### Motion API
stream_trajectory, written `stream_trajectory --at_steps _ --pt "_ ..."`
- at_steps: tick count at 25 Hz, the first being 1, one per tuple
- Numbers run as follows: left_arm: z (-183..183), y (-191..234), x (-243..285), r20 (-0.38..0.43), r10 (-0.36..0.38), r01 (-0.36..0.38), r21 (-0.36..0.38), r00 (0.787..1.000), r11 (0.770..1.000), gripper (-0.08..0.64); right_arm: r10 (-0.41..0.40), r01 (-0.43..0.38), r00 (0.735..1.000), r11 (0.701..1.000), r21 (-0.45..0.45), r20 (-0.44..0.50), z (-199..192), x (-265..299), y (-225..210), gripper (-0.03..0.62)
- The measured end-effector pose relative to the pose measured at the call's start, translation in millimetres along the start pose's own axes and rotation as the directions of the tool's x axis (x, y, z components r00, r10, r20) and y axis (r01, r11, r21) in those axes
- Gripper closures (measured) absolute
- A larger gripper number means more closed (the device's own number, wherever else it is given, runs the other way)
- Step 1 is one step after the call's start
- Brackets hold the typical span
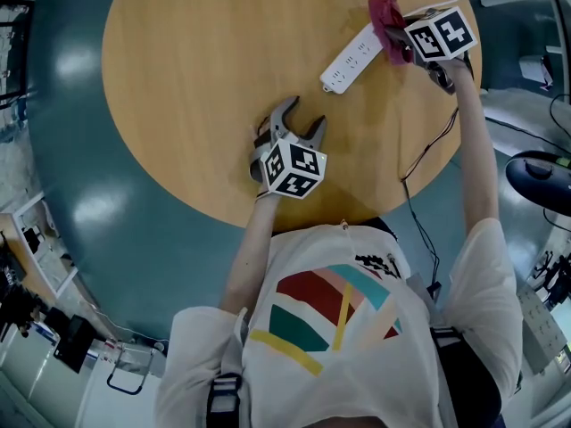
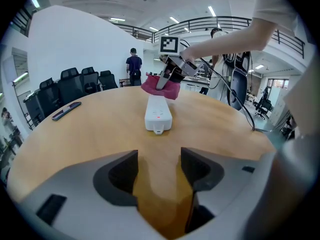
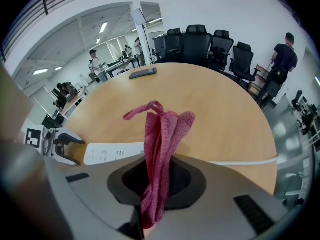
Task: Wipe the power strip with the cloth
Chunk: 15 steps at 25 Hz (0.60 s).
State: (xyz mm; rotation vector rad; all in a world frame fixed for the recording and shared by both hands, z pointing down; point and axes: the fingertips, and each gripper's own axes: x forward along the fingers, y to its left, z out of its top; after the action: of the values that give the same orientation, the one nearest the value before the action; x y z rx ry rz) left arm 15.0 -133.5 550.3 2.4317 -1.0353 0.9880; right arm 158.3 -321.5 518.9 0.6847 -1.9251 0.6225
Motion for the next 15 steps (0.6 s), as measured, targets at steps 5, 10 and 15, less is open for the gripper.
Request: stream_trajectory --at_steps 5,10,15 --pt "2.7 2.3 8.8 -0.001 -0.001 0.001 0.0 1.0 1.0 0.247 -0.24 0.236 0.967 0.97 -0.057 -0.081 -11.0 0.4 -50.9 0.552" --pt "-6.8 8.2 6.1 0.001 0.0 0.0 0.0 1.0 1.0 0.247 -0.101 0.092 0.994 0.981 -0.173 -0.044 -0.6 24.7 -1.4 0.553" --pt "-5.1 7.1 7.7 0.007 0.009 -0.009 0.007 1.0 1.0 0.247 -0.099 0.075 0.992 0.956 -0.283 -0.072 -4.2 24.5 15.5 0.554"
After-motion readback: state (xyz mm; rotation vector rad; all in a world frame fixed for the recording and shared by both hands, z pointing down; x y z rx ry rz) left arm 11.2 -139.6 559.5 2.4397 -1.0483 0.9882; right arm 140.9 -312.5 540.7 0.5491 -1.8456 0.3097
